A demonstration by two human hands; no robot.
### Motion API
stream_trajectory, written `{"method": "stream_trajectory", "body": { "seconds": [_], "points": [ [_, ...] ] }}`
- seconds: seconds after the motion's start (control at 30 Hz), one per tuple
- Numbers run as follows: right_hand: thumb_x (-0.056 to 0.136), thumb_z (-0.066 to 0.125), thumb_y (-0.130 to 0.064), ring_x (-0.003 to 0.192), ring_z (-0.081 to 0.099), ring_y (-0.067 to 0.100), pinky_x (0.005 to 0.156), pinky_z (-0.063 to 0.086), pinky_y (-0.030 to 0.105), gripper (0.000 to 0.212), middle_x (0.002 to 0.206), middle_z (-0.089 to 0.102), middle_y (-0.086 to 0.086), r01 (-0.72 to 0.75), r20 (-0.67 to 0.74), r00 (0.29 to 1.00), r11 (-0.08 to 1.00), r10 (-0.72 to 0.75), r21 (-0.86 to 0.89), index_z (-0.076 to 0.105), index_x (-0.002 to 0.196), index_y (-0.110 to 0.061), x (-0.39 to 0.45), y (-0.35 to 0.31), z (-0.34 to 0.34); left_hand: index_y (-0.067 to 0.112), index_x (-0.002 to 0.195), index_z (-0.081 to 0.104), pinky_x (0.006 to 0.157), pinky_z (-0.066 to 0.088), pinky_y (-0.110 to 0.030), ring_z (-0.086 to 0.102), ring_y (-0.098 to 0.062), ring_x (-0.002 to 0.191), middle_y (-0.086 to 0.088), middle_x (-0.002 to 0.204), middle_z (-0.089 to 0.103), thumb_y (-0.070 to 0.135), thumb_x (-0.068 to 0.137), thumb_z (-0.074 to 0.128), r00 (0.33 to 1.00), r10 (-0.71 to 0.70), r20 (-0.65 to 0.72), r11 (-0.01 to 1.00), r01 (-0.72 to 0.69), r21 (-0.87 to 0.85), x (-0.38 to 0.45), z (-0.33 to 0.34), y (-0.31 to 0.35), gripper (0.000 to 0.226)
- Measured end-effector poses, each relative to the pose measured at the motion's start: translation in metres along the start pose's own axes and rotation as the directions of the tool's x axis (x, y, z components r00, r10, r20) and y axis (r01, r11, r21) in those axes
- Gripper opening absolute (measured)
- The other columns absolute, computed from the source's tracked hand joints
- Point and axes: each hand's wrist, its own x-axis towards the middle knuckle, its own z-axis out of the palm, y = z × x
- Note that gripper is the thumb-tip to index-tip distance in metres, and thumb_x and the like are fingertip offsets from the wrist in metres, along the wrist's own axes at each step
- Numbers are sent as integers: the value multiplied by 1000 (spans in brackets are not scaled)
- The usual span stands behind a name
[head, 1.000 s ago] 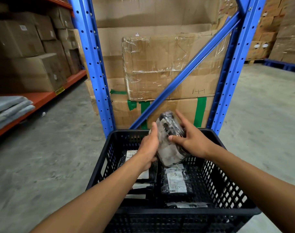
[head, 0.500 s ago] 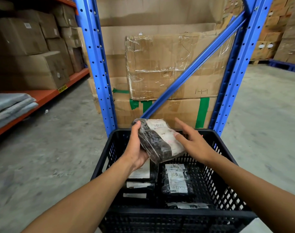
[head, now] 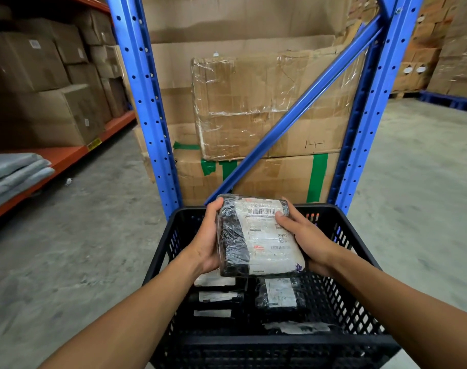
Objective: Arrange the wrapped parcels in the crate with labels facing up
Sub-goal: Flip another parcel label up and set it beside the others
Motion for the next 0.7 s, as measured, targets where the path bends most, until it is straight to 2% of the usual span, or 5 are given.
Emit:
{"method": "stream_trajectory", "body": {
  "seconds": [0.23,0.33,0.43,0.6,0.7],
  "points": [
    [93,67,-26,123,62,30,98,54,52,74,152,48,5,89,-141,986,996,-89,-7,27,152,-45,7,4,-6,46,159,11,119,27,-41,31,-21,149,7,165,26,50,99,54,953,273,-129,860,-182,477,8,14,-19,74],
    [95,65,-24,123,62,27,100,53,49,73,153,45,5,106,-162,981,994,-110,-33,25,154,-41,9,6,-10,51,157,-6,96,37,-28,53,-8,124,14,157,31,47,102,50,948,311,-63,751,-204,628,4,21,-27,78],
    [92,67,-33,136,51,25,109,46,51,71,158,38,2,137,-186,968,978,-166,-155,28,149,-52,10,10,-19,52,155,-9,73,38,-21,43,12,79,10,150,39,48,102,50,960,277,-39,706,-176,686,3,24,-31,79],
    [96,54,-49,146,36,17,119,34,45,61,161,30,-11,119,-91,980,886,-177,-448,24,148,-57,7,17,-27,53,157,6,68,36,-15,44,12,80,27,120,52,46,103,47,957,287,-44,690,-175,702,13,25,-46,68],
    [91,60,-51,139,45,19,116,38,41,72,161,32,-5,-23,-39,999,845,3,-535,23,152,-49,5,23,-32,49,158,14,85,39,-19,51,3,114,18,162,26,43,104,48,962,266,-65,698,-146,701,24,22,-54,64]
  ]
}}
